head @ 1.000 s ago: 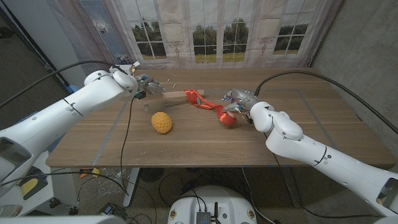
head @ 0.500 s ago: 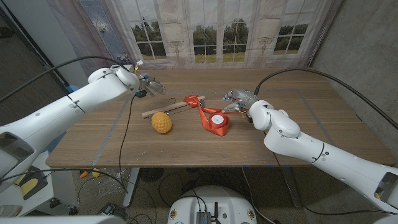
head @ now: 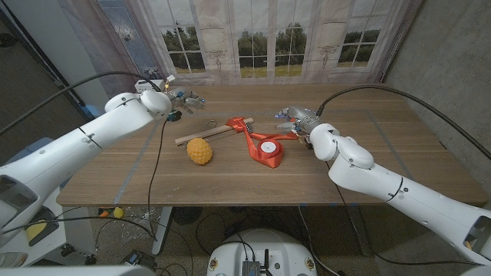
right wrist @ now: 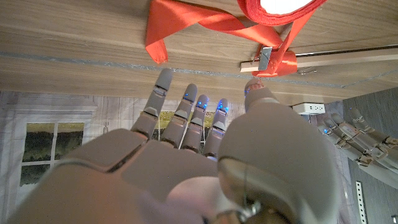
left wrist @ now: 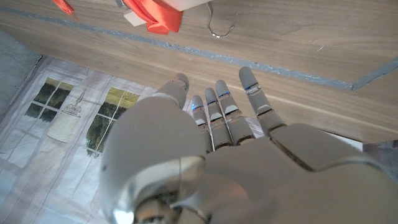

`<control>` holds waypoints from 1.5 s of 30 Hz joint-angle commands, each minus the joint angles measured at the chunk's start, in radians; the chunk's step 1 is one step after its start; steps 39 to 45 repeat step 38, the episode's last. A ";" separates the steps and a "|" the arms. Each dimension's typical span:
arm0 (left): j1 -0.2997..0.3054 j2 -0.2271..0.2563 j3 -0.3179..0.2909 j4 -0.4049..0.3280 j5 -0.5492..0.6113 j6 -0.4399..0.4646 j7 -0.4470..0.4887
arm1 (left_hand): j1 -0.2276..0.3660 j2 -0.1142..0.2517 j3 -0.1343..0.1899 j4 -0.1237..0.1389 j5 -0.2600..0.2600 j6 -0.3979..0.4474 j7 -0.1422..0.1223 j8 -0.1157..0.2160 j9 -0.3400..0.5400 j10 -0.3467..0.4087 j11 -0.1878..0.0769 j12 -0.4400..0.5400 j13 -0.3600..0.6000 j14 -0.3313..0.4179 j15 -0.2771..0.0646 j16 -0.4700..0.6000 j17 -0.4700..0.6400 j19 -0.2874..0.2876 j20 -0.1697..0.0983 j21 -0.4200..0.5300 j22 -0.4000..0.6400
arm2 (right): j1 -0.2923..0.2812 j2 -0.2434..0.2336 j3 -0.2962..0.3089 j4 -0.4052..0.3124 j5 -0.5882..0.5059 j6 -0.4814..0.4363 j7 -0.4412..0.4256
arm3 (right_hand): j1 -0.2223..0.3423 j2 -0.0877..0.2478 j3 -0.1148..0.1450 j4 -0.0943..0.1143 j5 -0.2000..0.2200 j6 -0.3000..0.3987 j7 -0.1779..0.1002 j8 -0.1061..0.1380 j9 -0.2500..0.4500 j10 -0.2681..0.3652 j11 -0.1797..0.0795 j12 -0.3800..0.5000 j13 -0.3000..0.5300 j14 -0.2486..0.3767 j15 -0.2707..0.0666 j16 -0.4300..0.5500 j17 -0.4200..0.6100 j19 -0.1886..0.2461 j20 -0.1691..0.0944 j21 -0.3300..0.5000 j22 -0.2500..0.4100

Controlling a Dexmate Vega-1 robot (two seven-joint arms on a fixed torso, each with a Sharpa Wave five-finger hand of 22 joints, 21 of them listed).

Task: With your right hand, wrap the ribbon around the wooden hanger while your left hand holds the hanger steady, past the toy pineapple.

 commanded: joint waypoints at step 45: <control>0.201 -0.152 -0.223 0.425 -0.162 -0.946 -0.107 | -0.092 0.039 0.032 0.027 0.028 0.015 0.036 0.017 -0.028 0.045 0.007 0.026 -0.058 0.016 0.002 0.019 -0.060 0.020 -0.025 -0.043 0.004 | -0.236 0.247 0.309 0.283 0.403 0.698 -0.568 | -0.081 -0.003 0.043 -0.046 -0.034 -0.115 0.110 0.019 -0.004 -0.003 0.091 0.006 -0.054 -0.008 0.052 -0.035 -0.155 0.006 -0.165 -0.145 0.000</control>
